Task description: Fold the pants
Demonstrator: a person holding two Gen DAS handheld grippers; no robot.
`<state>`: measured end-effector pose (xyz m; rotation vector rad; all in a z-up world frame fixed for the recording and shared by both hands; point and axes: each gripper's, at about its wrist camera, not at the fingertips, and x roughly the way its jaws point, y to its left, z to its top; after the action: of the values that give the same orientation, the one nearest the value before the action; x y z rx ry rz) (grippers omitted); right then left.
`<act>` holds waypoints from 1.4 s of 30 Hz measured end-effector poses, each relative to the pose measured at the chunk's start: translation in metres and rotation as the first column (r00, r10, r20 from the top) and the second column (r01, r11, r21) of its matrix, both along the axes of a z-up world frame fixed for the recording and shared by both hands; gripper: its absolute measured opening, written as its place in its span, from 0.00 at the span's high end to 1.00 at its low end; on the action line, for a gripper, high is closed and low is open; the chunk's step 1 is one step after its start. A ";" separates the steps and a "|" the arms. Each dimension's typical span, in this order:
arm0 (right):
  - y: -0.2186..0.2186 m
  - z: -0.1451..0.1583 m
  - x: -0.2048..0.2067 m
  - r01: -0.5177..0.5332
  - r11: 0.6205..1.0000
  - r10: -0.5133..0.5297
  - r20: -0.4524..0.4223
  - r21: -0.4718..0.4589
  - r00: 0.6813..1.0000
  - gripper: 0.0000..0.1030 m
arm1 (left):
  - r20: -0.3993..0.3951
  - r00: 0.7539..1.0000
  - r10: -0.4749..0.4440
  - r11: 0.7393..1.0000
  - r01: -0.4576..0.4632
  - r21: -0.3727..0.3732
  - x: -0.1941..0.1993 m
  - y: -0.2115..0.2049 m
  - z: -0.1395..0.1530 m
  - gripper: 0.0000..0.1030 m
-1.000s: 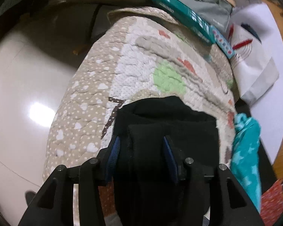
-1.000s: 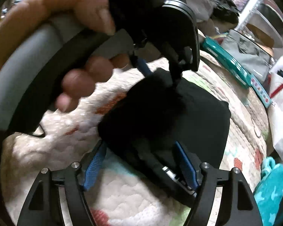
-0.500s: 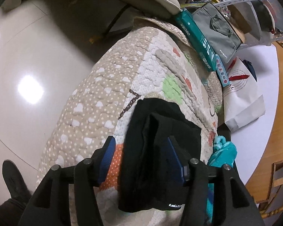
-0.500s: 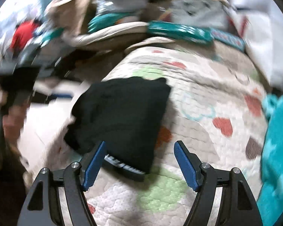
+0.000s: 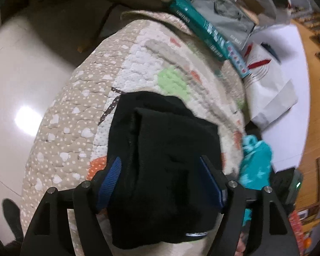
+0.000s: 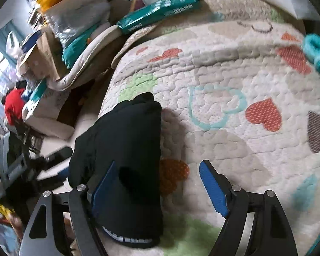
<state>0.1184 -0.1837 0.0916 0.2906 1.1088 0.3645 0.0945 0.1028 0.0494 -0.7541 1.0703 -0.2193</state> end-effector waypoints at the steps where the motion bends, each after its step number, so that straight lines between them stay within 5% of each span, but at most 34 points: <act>1: 0.001 -0.005 0.005 0.006 1.000 -0.005 -0.015 0.018 1.000 0.18 | -0.018 1.000 -0.008 1.000 0.008 0.029 0.002 -0.003 -0.003 0.29; 8: 0.013 -0.033 0.034 0.012 0.990 0.000 -0.089 0.137 0.996 0.14 | -0.033 0.997 -0.068 0.979 0.073 0.192 0.012 -0.028 -0.013 0.24; 10: 0.021 -0.039 0.038 -0.004 0.990 0.018 -0.097 0.137 0.995 0.14 | -0.029 0.997 -0.070 0.976 0.074 0.203 0.012 -0.029 -0.013 0.29; 11: 0.026 -0.042 0.040 -0.018 0.990 0.033 -0.103 0.139 0.994 0.16 | -0.027 0.997 -0.075 0.977 0.079 0.199 0.013 -0.029 -0.012 0.40; 15: 0.043 -0.042 0.044 -0.080 0.985 0.096 -0.101 0.154 0.990 0.45 | -0.025 0.997 -0.075 0.976 0.079 0.201 0.013 -0.028 -0.005 0.57; 20: 0.050 -0.022 0.047 -0.149 0.979 0.157 -0.047 0.137 0.986 0.56 | 0.012 0.997 -0.078 0.980 0.075 0.187 0.027 -0.034 0.011 0.59; 34: 0.031 -0.008 0.123 -0.087 0.994 0.087 -0.003 0.067 0.996 0.57 | 0.107 0.989 -0.103 0.963 0.072 0.258 0.129 -0.064 0.011 0.59; 38: 0.026 -0.021 0.137 -0.042 0.998 0.043 -0.022 0.051 0.999 0.56 | 0.088 0.992 -0.091 0.959 0.064 0.276 0.140 -0.068 -0.001 0.48; 42: 0.012 -0.038 0.139 0.046 0.999 -0.044 -0.052 0.023 0.998 0.28 | 0.061 0.995 -0.084 0.965 0.066 0.253 0.140 -0.066 -0.003 0.44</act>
<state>0.2577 -0.1720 0.0539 0.3476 1.1468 0.3324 0.2348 0.0373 0.0468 -0.4748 1.0372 -0.1700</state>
